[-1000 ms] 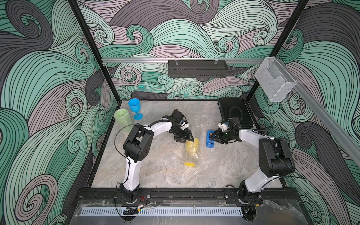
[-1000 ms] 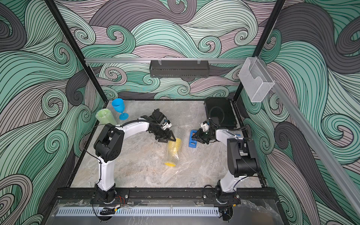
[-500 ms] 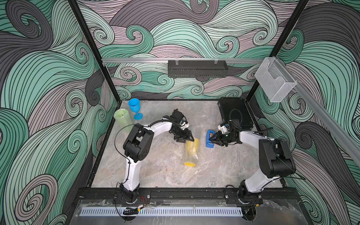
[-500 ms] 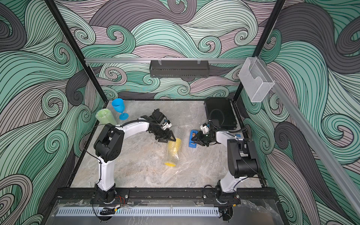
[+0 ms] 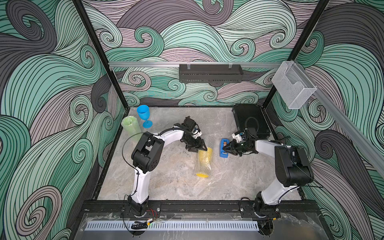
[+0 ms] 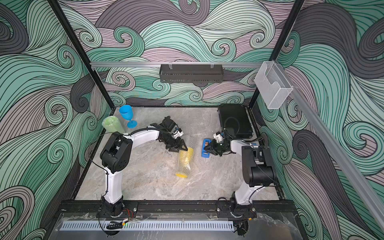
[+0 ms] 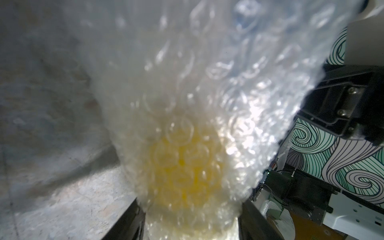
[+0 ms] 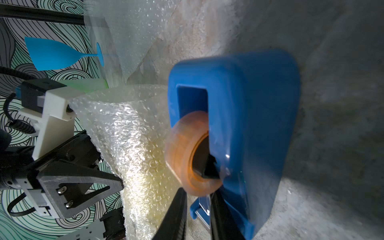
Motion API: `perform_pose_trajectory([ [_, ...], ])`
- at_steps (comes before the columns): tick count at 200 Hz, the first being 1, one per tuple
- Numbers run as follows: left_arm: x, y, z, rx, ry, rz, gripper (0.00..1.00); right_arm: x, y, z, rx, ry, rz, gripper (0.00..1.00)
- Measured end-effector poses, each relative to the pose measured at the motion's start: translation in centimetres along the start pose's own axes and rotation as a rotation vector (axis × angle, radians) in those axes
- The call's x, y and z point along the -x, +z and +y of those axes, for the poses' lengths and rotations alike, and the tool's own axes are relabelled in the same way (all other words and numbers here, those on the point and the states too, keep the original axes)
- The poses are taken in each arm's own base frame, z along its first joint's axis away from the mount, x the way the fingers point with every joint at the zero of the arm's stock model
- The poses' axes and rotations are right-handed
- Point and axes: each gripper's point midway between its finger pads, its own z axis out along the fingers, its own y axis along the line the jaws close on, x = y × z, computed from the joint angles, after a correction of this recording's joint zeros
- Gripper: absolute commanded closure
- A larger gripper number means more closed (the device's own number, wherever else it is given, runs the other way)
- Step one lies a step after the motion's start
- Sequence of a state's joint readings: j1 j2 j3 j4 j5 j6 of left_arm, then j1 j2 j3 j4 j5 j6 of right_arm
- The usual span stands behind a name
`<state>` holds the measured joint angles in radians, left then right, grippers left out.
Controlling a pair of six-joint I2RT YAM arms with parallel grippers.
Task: Wrap wine glasses in bubble wrap
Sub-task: Pull the tape from the tape cutter.
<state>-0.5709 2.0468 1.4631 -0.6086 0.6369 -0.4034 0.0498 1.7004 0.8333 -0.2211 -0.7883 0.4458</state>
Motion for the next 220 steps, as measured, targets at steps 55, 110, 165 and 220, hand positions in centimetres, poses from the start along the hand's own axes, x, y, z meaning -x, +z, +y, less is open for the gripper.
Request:
perform_pose_trajectory([
  [55,0.0,0.0,0.0,0.001,0.0,0.0,0.36,0.0,-0.1,-0.6,0.0,0.025,-0.001,1.0],
  [110,0.0,0.0,0.0,0.001,0.0,0.0,0.36,0.0,-0.2,-0.4,0.026,0.084,-0.003,1.0],
  [165,0.0,0.0,0.0,0.001,0.001,0.0,0.36,0.1,0.0,0.1,0.066,0.202,-0.012,1.0],
  [220,0.0,0.0,0.0,0.001,0.001,0.0,0.36,1.2,-0.4,0.9,0.099,0.284,-0.056,1.0],
])
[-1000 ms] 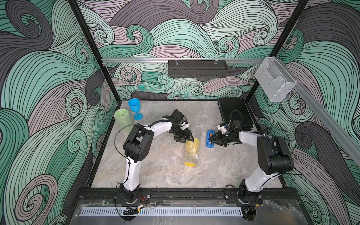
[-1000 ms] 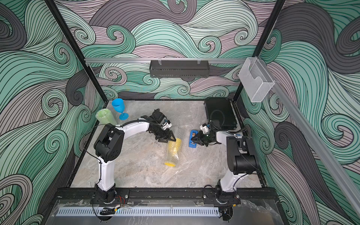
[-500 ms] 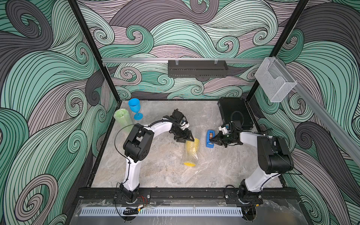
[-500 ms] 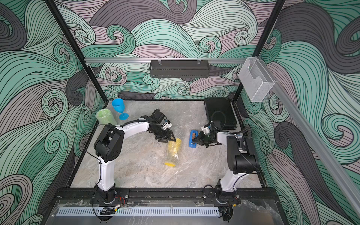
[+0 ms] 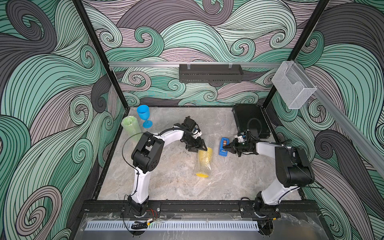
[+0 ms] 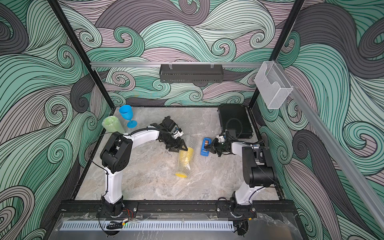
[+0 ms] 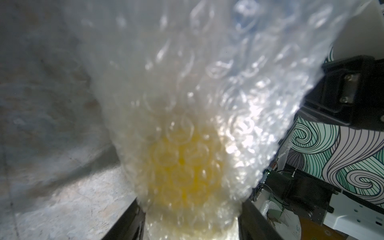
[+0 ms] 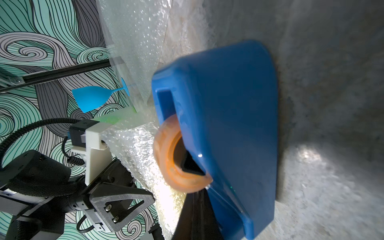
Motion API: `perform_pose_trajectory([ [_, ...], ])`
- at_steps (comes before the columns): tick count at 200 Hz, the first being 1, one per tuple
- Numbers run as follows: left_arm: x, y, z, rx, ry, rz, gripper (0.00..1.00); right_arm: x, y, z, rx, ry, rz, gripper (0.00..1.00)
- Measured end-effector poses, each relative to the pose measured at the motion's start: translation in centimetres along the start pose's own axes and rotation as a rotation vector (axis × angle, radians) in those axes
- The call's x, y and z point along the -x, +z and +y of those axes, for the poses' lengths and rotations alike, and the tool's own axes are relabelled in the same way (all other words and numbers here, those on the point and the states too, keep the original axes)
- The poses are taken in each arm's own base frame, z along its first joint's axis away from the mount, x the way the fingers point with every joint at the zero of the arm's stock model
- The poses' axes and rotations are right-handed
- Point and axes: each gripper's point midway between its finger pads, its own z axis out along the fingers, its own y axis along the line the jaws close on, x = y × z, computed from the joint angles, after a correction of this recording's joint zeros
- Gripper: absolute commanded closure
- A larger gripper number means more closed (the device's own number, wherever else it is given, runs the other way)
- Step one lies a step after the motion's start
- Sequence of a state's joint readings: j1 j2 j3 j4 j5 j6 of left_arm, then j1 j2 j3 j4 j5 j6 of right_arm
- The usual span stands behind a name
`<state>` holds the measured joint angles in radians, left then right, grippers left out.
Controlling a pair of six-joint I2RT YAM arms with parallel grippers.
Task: Wrap wine glasses in bubble wrap
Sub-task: Pull the tape from the tape cutter.
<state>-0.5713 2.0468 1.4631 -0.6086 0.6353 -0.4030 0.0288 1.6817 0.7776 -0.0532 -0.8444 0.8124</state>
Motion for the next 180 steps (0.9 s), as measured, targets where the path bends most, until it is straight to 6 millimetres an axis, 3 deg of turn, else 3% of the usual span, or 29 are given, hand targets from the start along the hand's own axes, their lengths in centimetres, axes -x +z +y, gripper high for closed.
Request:
perform_pose_trajectory([
  [97,-0.2,0.1,0.1,0.002,-0.002,0.003,0.36,0.4,0.2,-0.1,-0.014,0.1,-0.025,1.0],
  [180,-0.2,0.1,0.1,0.001,0.001,0.002,0.36,2.0,-0.2,2.4,0.045,0.141,-0.07,1.0],
])
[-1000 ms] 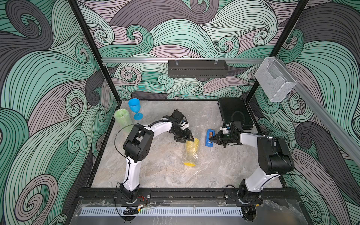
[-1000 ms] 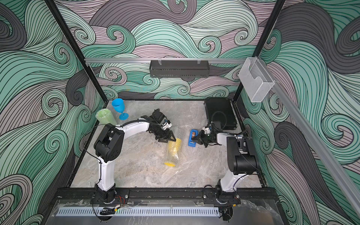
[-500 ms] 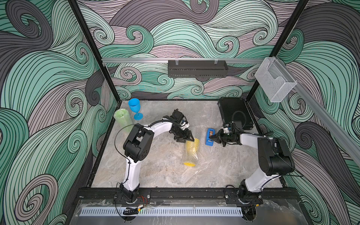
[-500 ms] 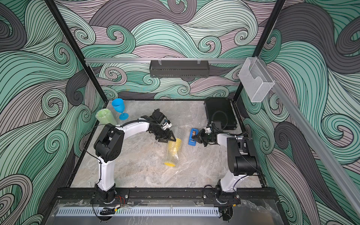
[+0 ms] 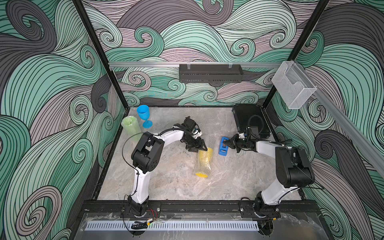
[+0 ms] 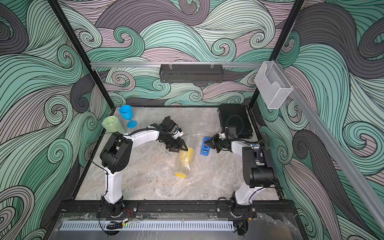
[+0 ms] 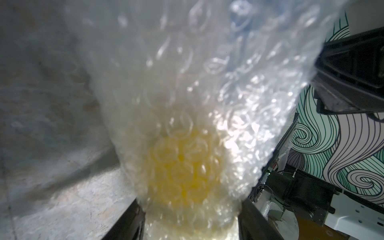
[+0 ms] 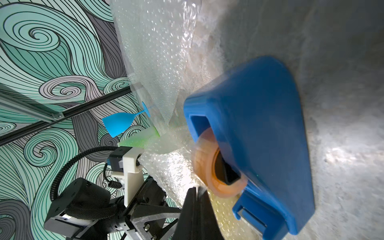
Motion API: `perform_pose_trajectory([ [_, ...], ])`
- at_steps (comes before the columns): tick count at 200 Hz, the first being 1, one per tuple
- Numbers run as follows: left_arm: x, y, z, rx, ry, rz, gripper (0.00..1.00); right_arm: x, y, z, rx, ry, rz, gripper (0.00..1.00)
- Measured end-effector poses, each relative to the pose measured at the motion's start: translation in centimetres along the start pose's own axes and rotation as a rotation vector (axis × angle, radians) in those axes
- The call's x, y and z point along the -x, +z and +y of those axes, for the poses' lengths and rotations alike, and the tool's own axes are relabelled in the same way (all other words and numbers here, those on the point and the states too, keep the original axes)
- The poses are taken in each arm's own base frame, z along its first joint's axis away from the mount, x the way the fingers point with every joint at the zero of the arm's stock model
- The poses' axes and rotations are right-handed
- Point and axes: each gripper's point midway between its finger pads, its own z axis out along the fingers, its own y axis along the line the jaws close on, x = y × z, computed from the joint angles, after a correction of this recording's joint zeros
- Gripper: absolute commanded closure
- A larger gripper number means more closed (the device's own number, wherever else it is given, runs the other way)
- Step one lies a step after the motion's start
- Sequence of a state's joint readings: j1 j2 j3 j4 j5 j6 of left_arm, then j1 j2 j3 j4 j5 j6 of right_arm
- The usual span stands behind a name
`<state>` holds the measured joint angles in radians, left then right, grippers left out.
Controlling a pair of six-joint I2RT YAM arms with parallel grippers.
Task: Wrap wine glasses in bubble wrap
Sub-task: Pull the tape from the tape cutter.
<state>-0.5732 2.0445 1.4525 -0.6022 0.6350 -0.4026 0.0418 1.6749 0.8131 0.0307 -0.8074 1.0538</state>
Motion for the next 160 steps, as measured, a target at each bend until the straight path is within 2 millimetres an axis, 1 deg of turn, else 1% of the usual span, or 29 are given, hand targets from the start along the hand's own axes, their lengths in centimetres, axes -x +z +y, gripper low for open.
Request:
perform_pose_trajectory([
  [51,0.0,0.0,0.0,0.0,0.001,0.0,0.36,0.4,-0.1,0.9,0.026,0.071,-0.012,1.0],
  [81,0.0,0.0,-0.1,0.0,0.002,0.0,0.36,0.6,-0.2,1.6,0.036,0.062,-0.016,1.0],
  [118,0.0,0.1,-0.1,0.001,0.004,0.0,0.36,0.8,0.4,1.0,0.027,0.073,-0.009,1.0],
  [160,0.0,0.1,-0.2,0.002,0.007,-0.001,0.36,0.6,0.1,1.4,0.032,0.082,-0.012,1.0],
])
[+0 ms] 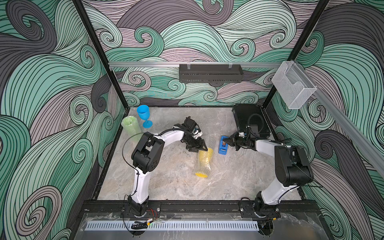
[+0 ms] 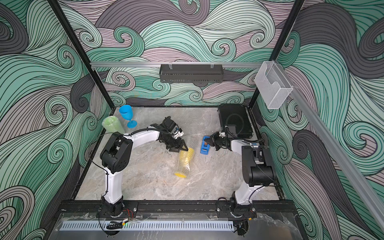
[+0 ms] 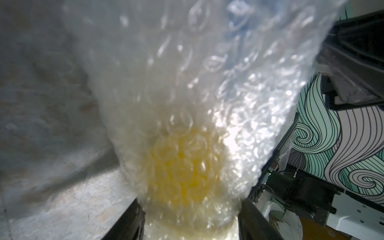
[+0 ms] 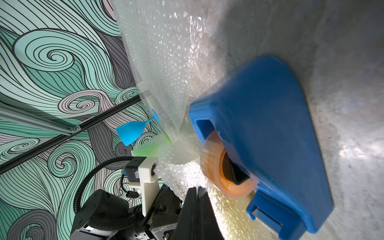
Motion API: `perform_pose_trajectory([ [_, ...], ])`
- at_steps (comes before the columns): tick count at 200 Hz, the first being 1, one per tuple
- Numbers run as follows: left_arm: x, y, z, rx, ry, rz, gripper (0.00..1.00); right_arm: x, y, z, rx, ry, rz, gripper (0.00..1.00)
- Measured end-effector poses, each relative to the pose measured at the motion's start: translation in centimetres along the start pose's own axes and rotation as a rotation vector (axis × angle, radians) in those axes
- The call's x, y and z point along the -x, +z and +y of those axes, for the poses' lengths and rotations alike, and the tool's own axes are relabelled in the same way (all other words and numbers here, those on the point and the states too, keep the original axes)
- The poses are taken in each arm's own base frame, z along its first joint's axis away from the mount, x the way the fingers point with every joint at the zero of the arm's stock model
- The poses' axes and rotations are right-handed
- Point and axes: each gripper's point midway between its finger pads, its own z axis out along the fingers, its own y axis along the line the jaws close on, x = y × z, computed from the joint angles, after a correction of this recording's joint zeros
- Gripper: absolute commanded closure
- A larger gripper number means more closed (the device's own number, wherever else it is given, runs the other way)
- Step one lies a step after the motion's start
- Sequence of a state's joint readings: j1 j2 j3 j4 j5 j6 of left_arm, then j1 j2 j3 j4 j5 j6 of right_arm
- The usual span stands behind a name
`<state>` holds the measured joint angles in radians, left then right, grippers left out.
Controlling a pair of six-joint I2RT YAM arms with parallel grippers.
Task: Wrap wine glasses in bubble wrap
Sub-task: Pull the tape from the tape cutter.
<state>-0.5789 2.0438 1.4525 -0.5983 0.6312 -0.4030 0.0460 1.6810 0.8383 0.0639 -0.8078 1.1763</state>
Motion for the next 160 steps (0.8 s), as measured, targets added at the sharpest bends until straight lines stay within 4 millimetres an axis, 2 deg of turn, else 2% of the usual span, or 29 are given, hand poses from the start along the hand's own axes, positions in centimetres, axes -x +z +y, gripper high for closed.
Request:
perform_pose_trajectory([
  [40,0.0,0.0,0.0,0.0,0.0,0.0,0.36,-0.1,-0.4,0.8,0.019,-0.021,-0.008,1.0],
  [91,0.0,0.0,0.0,0.0,0.0,0.0,0.37,0.2,0.9,-1.1,0.014,-0.006,0.019,1.0],
  [140,0.0,0.0,0.0,0.0,0.0,0.0,0.37,-0.1,-0.2,0.5,0.038,-0.03,-0.007,1.0],
  [160,0.0,0.0,0.0,0.0,-0.001,0.0,0.36,-0.2,-0.3,0.4,0.035,-0.032,-0.008,1.0],
])
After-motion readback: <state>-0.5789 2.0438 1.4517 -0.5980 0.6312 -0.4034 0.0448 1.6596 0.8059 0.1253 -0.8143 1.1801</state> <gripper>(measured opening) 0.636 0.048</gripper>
